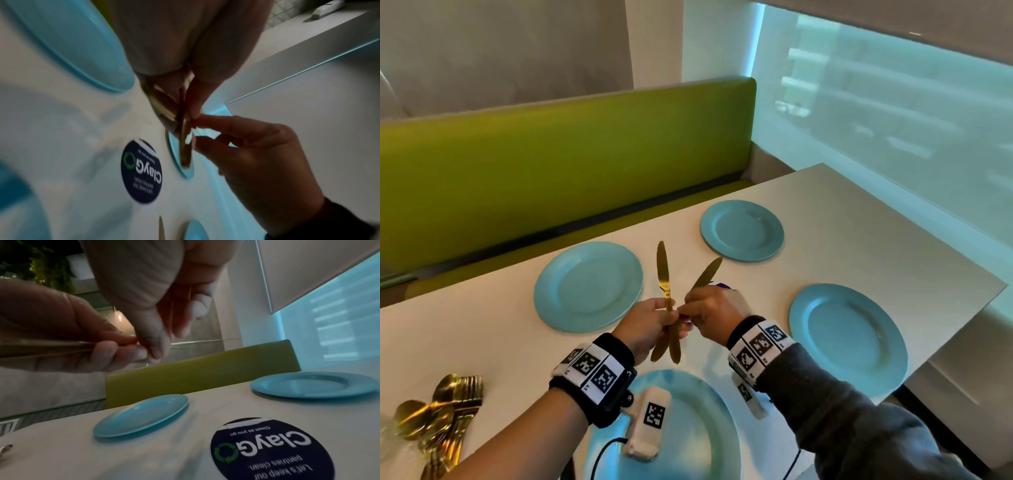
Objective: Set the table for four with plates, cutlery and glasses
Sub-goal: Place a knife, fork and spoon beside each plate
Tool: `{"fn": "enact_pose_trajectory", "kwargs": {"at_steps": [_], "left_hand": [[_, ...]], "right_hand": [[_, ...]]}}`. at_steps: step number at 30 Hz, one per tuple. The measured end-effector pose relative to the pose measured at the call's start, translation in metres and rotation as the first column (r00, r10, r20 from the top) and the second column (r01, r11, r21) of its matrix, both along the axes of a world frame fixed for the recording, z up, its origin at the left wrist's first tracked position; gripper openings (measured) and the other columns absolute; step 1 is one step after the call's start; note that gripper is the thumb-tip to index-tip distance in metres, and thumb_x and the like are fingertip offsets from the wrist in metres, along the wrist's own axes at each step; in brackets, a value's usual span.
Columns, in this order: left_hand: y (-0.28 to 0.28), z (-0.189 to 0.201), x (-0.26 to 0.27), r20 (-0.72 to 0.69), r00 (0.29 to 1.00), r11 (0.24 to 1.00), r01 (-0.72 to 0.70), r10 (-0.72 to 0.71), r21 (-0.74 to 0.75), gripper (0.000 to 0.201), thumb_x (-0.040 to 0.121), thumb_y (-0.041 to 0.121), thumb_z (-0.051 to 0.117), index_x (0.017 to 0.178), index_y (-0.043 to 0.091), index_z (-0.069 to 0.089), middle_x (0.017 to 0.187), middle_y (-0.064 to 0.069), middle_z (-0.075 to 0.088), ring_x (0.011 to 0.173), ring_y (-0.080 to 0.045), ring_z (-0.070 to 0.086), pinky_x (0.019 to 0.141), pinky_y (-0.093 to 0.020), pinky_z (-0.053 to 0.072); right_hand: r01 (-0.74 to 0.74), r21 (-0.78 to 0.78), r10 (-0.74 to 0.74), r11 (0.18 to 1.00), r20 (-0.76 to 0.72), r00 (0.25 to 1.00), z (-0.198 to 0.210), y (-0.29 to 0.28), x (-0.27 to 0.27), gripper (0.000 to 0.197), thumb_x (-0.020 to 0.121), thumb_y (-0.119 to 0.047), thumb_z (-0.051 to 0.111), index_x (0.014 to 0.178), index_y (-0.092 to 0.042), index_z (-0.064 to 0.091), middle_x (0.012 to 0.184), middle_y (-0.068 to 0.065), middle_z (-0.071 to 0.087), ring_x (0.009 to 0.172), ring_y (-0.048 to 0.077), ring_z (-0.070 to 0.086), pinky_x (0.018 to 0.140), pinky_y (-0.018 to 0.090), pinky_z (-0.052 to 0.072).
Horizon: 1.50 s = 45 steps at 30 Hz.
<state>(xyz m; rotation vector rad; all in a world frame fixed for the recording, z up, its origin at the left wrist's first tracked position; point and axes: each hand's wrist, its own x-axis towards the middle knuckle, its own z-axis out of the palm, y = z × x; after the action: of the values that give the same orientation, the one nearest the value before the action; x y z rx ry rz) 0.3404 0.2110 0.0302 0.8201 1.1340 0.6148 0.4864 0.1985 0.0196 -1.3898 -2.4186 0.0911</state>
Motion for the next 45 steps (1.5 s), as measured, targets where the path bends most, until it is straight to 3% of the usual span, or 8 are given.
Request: {"fn": "enact_pose_trajectory", "kwargs": {"at_steps": [7, 12, 18, 21, 24, 26, 33, 45], "left_hand": [[0.021, 0.005, -0.010, -0.119, 0.992, 0.998, 0.055, -0.051, 0.033, 0.019, 0.095, 0.001, 0.041, 0.085, 0.002, 0.058, 0.074, -0.015, 0.064, 0.067, -0.022, 0.059, 0.068, -0.026, 0.050], [0.049, 0.005, -0.016, -0.157, 0.946, 0.959, -0.280, 0.284, 0.049, 0.011, 0.091, 0.003, 0.053, 0.102, 0.005, 0.053, 0.098, -0.013, 0.064, 0.076, -0.016, 0.063, 0.063, -0.018, 0.052], [0.071, 0.001, -0.041, -0.181, 0.889, 0.907, -0.409, 0.421, 0.099, 0.023, 0.093, 0.005, 0.050, 0.116, 0.005, 0.048, 0.105, -0.010, 0.063, 0.076, -0.016, 0.062, 0.078, -0.028, 0.050], [0.075, -0.005, -0.048, -0.204, 0.887, 0.910, -0.401, 0.414, 0.103, 0.020, 0.095, 0.006, 0.046, 0.114, 0.006, 0.048, 0.102, -0.007, 0.064, 0.077, -0.017, 0.063, 0.082, -0.032, 0.049], [0.078, -0.011, -0.052, -0.221, 0.895, 0.922, -0.377, 0.388, 0.092, 0.011, 0.095, 0.007, 0.046, 0.106, 0.008, 0.049, 0.096, -0.004, 0.065, 0.076, -0.017, 0.063, 0.075, -0.031, 0.048], [0.080, -0.013, -0.054, -0.230, 0.898, 0.927, -0.365, 0.375, 0.086, 0.006, 0.094, 0.007, 0.048, 0.095, 0.012, 0.050, 0.095, -0.003, 0.066, 0.076, -0.018, 0.064, 0.085, -0.038, 0.048], [0.093, -0.020, -0.061, -0.242, 0.893, 0.925, -0.369, 0.379, 0.087, 0.011, 0.094, 0.009, 0.049, 0.089, 0.018, 0.050, 0.091, 0.000, 0.067, 0.078, -0.018, 0.065, 0.090, -0.038, 0.047], [0.092, -0.028, -0.062, -0.254, 0.895, 0.930, -0.361, 0.366, 0.068, 0.010, 0.096, 0.008, 0.046, 0.091, 0.016, 0.051, 0.092, -0.001, 0.068, 0.080, -0.020, 0.066, 0.096, -0.044, 0.048]], "right_hand": [[-0.122, 0.026, 0.121, 0.992, 0.038, 0.992, 0.004, 0.033, -0.004, 0.018, 0.054, -0.015, 0.088, 0.065, -0.023, 0.076, 0.060, -0.006, 0.067, 0.054, 0.013, 0.064, 0.044, 0.016, 0.045], [0.087, -0.274, -0.023, 0.958, 0.231, 0.973, 0.007, 0.071, 0.000, 0.026, 0.093, -0.019, 0.050, 0.109, -0.017, 0.070, 0.111, 0.003, 0.067, 0.105, 0.024, 0.059, 0.080, 0.034, 0.050], [0.509, -0.472, -0.428, 0.719, 0.276, 0.861, -0.014, 0.126, 0.028, 0.024, 0.090, -0.025, 0.057, 0.110, -0.018, 0.070, 0.112, 0.002, 0.067, 0.104, 0.020, 0.061, 0.085, 0.028, 0.051], [0.600, -0.591, -0.533, 0.540, 0.312, 0.786, -0.031, 0.150, 0.032, 0.038, 0.085, -0.025, 0.064, 0.120, -0.012, 0.062, 0.118, 0.005, 0.062, 0.113, 0.023, 0.058, 0.064, 0.021, 0.046], [0.661, -0.586, -0.622, 0.469, 0.312, 0.718, -0.045, 0.169, 0.031, 0.040, 0.088, -0.030, 0.061, 0.124, -0.012, 0.057, 0.125, 0.004, 0.059, 0.119, 0.022, 0.056, 0.087, 0.024, 0.048], [0.692, -0.597, -0.684, 0.406, 0.304, 0.663, -0.051, 0.179, 0.028, 0.041, 0.083, -0.030, 0.068, 0.115, -0.005, 0.059, 0.119, 0.008, 0.063, 0.113, 0.024, 0.060, 0.088, 0.029, 0.048], [0.695, -0.583, -0.727, 0.421, 0.241, 0.643, -0.070, 0.211, 0.020, 0.022, 0.076, -0.023, 0.075, 0.078, -0.005, 0.061, 0.095, 0.012, 0.070, 0.090, 0.027, 0.068, 0.064, 0.026, 0.047], [0.729, -0.452, -0.673, 0.514, 0.314, 0.669, -0.081, 0.220, 0.014, 0.020, 0.090, -0.015, 0.055, 0.102, -0.004, 0.066, 0.101, 0.012, 0.069, 0.094, 0.029, 0.067, 0.077, 0.033, 0.053]]}}
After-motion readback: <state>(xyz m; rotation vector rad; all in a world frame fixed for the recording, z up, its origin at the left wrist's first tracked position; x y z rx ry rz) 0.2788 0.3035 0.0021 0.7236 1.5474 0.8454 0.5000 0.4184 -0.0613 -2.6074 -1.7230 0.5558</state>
